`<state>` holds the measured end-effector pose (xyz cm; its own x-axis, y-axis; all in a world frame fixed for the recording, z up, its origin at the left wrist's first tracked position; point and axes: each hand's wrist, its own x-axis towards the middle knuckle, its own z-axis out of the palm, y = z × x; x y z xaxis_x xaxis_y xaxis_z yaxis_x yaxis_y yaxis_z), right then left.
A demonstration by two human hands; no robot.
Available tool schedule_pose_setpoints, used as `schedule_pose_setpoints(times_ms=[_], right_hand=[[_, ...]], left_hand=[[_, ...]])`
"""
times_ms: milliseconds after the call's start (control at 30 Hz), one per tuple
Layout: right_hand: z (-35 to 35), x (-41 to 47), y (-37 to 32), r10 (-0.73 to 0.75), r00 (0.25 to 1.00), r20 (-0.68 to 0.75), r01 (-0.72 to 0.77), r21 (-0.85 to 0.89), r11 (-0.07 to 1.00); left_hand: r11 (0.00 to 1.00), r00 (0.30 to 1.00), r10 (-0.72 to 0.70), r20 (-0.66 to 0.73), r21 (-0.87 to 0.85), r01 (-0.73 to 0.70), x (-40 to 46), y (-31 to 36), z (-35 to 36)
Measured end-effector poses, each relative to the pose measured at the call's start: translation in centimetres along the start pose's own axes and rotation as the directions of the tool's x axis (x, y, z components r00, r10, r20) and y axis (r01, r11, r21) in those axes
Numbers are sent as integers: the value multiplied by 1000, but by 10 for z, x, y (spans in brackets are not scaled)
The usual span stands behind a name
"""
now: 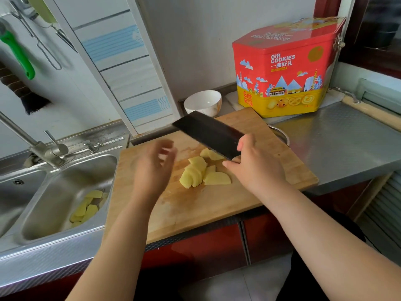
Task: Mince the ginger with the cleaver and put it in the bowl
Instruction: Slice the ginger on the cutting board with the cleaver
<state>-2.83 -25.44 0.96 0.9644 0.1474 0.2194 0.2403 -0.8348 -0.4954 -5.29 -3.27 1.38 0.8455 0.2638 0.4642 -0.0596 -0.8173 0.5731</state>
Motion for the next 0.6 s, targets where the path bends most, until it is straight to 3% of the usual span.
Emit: schedule_pose_setpoints(times_ms=[67,133,333,500,600], right_hand=[[6,7,6,50,999,-18,-49,21,999],[12,12,13,95,995,4,-95,41,995],[22,15,24,171,985,-10,-170,24,985],[28,15,23,165,986,-3,-166,-19,986],[30,14,23,148,989,-16,-148,-45,988]], left_hand=[[997,954,-61,292,70,42,-17,-20,16],[990,892,-91,442,136,34,-27,-29,27],[986,893,-28,449,158,-48,-23,-28,30],[991,732,-81,676,133,-13,2,-20,12],[973,685,-74,725,204,-111,16,-15,8]])
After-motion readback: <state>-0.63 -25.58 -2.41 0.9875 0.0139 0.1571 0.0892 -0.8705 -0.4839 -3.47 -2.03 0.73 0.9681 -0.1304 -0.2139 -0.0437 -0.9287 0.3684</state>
